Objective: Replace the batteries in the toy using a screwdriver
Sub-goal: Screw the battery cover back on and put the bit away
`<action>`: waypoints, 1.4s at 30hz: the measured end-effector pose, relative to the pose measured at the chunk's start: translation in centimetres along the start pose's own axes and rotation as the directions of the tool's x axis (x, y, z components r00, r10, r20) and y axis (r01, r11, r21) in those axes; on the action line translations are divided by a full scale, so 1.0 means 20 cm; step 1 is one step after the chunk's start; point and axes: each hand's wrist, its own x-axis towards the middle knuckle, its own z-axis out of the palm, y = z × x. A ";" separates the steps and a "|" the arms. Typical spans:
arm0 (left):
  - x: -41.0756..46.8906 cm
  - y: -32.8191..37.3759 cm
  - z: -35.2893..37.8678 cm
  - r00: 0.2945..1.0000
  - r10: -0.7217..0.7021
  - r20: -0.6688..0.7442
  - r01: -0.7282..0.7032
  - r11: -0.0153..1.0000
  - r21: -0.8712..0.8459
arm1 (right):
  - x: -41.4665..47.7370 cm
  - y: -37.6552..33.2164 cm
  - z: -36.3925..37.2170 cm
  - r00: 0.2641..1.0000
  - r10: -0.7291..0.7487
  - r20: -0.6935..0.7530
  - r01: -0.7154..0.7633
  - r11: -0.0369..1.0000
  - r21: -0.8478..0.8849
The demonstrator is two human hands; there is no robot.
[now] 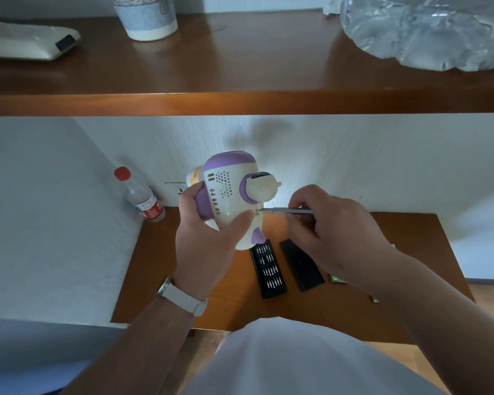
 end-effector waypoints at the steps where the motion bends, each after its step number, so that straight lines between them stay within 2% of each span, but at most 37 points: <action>1: 0.00 0.00 0.00 1.000 0.001 0.003 -0.001 1.000 0.000 | 0.00 0.00 0.00 1.000 -0.005 -0.002 0.005 1.000 -0.003; 9: -0.02 -0.01 -0.01 1.000 0.000 0.011 0.000 1.000 -0.001 | 0.01 -0.01 0.01 0.997 -0.046 -0.056 0.046 0.999 -0.010; 16: -0.02 -0.02 -0.03 1.000 0.001 0.012 -0.001 1.000 0.003 | 0.01 -0.02 -0.01 0.999 -0.030 0.042 0.030 1.000 0.003; 29: -0.02 -0.02 -0.03 1.000 0.011 0.017 -0.012 1.000 0.012 | 0.01 -0.01 0.03 0.992 -0.101 -0.073 0.096 0.993 -0.070; 34: -0.02 -0.03 -0.03 1.000 0.007 0.022 -0.007 1.000 0.021 | 0.00 -0.01 0.02 0.997 -0.069 -0.020 0.069 0.998 -0.005; 42: -0.03 -0.03 -0.02 0.999 0.039 0.010 -0.039 0.999 0.037 | -0.02 0.00 0.01 0.998 -0.063 -0.004 0.063 0.998 -0.004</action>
